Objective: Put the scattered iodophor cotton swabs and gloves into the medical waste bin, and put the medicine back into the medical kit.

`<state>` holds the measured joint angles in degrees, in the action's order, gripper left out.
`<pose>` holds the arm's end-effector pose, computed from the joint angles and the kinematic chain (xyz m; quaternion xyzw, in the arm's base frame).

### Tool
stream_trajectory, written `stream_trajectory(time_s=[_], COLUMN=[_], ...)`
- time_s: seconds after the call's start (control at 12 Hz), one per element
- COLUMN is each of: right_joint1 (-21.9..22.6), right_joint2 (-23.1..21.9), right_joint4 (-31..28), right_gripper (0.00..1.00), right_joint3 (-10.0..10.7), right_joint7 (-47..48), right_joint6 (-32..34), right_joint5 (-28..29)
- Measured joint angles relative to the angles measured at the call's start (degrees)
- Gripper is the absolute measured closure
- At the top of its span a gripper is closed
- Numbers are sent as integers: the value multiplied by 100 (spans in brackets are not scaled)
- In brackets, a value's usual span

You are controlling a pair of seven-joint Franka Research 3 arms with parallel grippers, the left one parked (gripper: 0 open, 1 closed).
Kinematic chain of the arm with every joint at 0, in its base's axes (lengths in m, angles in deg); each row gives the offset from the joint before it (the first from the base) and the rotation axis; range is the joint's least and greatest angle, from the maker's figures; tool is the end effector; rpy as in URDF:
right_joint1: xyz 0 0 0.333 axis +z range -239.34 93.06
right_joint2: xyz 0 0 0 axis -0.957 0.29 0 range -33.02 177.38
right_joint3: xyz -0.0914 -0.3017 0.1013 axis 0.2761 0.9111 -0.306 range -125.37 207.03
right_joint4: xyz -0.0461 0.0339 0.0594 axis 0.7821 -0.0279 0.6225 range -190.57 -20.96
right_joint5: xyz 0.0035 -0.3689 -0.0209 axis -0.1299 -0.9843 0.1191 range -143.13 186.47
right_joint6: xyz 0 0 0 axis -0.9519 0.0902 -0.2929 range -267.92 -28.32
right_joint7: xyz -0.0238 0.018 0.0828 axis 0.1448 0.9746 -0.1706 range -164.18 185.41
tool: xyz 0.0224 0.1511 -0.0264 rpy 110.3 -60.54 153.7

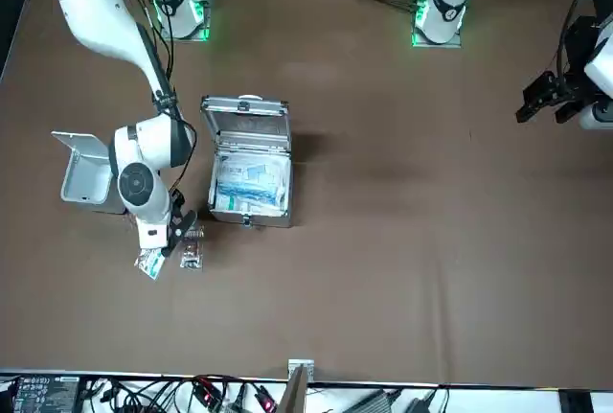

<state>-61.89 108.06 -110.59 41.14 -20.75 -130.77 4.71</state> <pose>0.6523 0.1061 0.2129 0.8871 0.4453 -0.0591 0.1058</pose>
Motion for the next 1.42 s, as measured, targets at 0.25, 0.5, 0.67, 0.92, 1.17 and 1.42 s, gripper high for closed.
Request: stream_trajectory(time_s=[0.25,0.5,0.67,0.92,1.17,1.42], right_joint1=[-4,-7,-11,-20,-25,-26], right_joint2=[97,177,234,293,320,344], right_joint4=[-121,-152,-159,-177,-179,-179], right_gripper=[30,34,36,37,46,52], right_joint3=[2,3,4,14,22,23], right_joint7=[-25,-58,-64,-85,-103,-114], right_joint6=[-409,-600,-652,-680,-687,-713], right_joint5=[-392,-625,-819,-1051,-1141,-1216])
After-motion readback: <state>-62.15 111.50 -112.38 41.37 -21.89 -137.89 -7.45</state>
